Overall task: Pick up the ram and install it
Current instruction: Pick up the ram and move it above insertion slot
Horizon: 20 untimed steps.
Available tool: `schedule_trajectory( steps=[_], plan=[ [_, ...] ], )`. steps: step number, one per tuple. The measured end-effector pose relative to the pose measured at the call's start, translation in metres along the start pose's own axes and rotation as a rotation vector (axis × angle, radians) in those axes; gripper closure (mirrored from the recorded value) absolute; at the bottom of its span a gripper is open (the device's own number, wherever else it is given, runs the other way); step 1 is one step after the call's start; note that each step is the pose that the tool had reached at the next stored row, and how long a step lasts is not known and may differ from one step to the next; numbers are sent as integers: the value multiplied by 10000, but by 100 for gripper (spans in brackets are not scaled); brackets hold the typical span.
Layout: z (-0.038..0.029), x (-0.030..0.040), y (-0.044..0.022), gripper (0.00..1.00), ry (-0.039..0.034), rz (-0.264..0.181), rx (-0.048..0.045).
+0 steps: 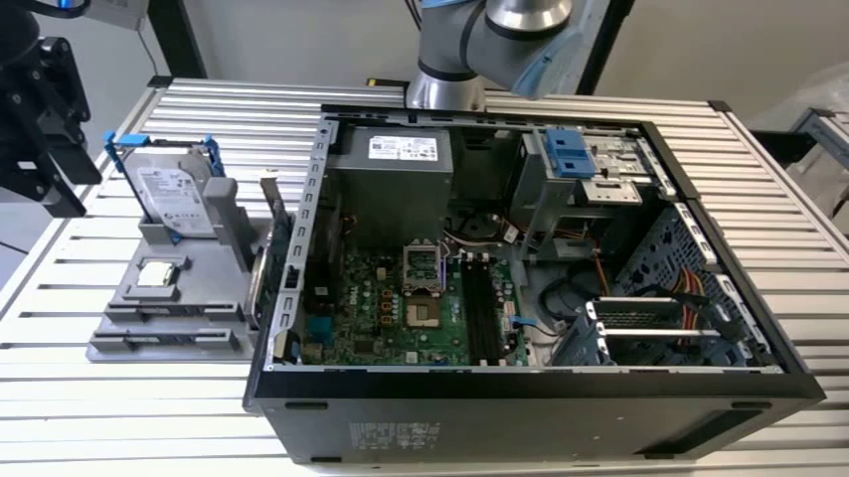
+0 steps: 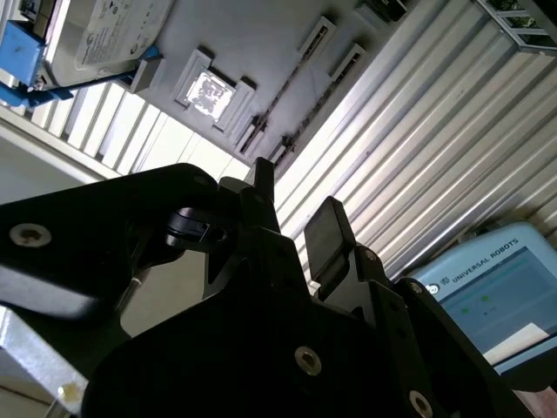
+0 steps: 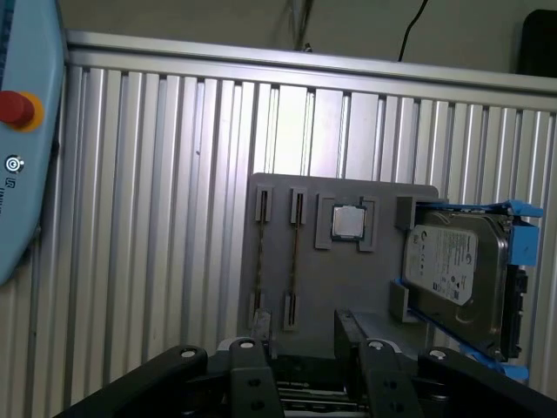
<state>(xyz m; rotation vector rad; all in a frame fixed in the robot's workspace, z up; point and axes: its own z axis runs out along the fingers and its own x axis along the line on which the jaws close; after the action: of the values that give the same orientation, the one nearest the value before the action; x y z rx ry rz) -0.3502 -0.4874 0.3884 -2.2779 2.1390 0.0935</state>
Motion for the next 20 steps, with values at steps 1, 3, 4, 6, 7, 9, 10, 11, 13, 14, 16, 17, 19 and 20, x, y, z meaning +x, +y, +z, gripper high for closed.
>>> schedule_trajectory(
  steps=[1,3,4,6,7,9,10,11,13,14,16,17,19,20],
  plan=[
    [4,0,0,0,0,0,0],
    [13,1,-1,0,2,0,0],
    [19,1,-1,0,1,-1,1],
    [29,2,-1,0,1,-3,2],
    [32,2,-2,0,2,-4,1],
    [38,2,-2,0,2,-6,1],
    [39,2,-2,0,3,-6,0],
    [39,3,-3,0,2,-7,0],
    [41,2,-3,0,1,-6,1],
    [41,2,-3,0,2,-7,1],
    [42,2,-3,0,1,-6,1],
    [45,3,-3,0,1,-7,2],
    [52,3,-4,0,0,-7,3],
    [55,3,-3,0,2,-7,1]
  ],
)
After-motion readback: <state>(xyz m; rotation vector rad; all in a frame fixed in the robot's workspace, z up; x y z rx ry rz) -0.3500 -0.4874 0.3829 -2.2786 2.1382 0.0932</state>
